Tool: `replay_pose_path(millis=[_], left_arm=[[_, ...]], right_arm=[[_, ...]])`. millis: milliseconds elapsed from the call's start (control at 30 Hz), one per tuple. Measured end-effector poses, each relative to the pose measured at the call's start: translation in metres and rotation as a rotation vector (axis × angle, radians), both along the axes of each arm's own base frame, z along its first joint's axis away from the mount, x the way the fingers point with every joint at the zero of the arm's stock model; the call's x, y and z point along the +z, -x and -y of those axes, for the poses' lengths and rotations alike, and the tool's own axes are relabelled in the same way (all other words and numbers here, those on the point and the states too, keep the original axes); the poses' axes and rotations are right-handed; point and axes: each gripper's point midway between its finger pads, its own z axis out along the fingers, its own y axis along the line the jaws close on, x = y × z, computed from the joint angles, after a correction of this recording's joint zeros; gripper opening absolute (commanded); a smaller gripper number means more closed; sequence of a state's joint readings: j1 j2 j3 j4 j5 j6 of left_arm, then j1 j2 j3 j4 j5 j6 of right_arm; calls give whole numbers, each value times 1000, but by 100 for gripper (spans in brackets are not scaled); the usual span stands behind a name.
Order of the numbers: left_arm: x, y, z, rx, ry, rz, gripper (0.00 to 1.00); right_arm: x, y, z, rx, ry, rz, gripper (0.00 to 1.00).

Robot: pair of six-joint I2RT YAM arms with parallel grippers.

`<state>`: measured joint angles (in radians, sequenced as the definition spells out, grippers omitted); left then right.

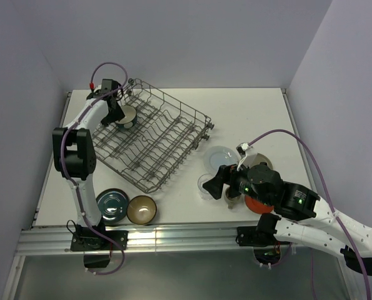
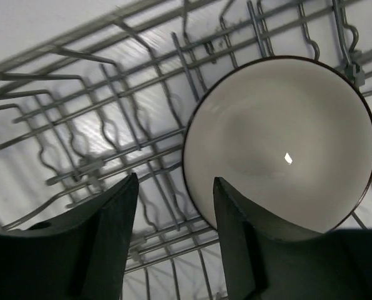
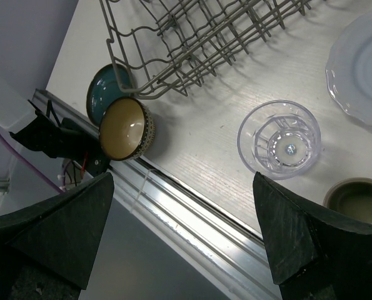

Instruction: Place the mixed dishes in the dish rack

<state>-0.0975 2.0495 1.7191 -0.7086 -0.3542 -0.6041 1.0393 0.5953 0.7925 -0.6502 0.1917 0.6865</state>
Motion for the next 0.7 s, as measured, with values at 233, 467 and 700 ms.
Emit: replay_pose_path(millis=[233, 467, 700], left_arm=[[-40, -5, 17, -39, 87, -54, 28], [-39, -20, 5, -10, 144, 4, 0], [-25, -1, 16, -45, 209, 1, 0]], right_arm=[[-2, -1, -1, 0, 9, -5, 100], [-8, -2, -4, -1, 30, -18, 100], [1, -7, -12, 4, 44, -24, 100]])
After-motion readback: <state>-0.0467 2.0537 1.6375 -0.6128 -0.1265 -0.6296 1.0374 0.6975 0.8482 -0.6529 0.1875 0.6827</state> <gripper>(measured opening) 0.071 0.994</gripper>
